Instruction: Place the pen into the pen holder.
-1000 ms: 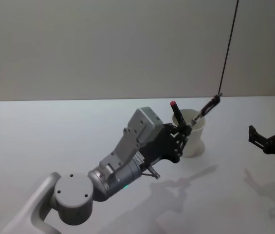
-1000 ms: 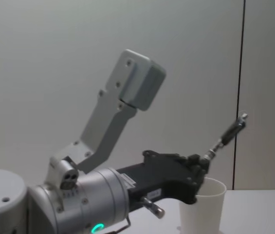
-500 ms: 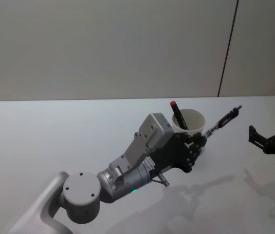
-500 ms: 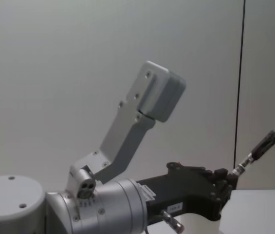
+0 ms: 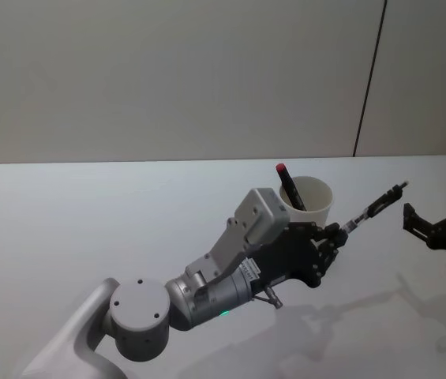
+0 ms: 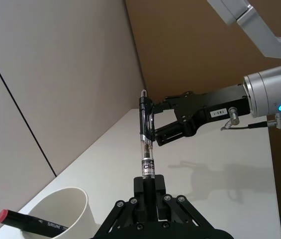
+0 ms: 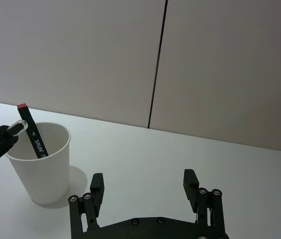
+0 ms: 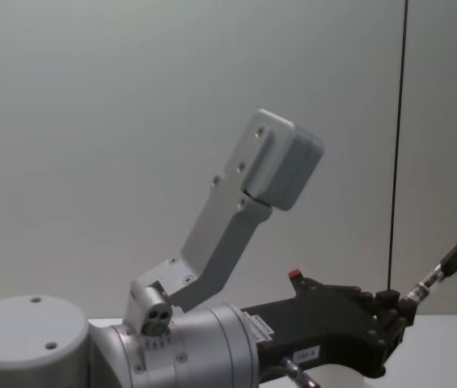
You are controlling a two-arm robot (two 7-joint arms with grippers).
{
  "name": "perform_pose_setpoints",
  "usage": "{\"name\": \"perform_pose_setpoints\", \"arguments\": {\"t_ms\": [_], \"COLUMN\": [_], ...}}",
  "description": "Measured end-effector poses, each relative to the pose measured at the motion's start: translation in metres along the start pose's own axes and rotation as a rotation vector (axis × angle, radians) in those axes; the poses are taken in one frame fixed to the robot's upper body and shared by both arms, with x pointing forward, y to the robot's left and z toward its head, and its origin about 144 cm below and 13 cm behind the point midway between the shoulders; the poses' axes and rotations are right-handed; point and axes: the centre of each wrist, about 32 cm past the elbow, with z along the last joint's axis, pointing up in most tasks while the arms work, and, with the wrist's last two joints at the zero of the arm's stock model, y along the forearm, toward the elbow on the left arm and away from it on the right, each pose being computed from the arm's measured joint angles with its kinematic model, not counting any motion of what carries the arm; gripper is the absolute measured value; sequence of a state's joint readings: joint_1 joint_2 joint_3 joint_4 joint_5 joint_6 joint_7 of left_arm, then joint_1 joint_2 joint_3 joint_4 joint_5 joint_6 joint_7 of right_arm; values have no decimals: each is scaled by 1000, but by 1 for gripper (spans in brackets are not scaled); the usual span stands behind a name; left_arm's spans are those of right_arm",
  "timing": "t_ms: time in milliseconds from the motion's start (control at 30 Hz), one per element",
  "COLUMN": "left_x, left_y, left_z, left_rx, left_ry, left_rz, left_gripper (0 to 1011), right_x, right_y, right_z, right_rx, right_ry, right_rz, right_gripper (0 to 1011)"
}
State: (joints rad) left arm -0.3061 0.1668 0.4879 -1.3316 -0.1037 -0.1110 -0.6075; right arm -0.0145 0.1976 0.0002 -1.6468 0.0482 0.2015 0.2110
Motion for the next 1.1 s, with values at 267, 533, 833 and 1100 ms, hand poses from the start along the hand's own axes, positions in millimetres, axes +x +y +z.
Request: {"name": "perform_pose_setpoints", "arguments": {"t_ms": [267,533,833,1100], "left_x": [0,0,0,0], "left_y": [-2,-2,-3,-3], "left_z": [-1,-1,-1,-1], "left_rx": [-1,-2,-2,-3], "left_ry": [3,5,6,6], "left_rz": [-12,-18,-21,-23], "left_gripper": [131,130,130,131], "right_x": [0,5,15,25], "right_y": [-1,-6,-18,-28], "right_z": [0,0,-2,-5], "right_rx": [4,28,62,80], "right_ry": [4,21,54,86], "right_rz": [3,27,84,139], "right_gripper": [1002,1001,1001,1001]}}
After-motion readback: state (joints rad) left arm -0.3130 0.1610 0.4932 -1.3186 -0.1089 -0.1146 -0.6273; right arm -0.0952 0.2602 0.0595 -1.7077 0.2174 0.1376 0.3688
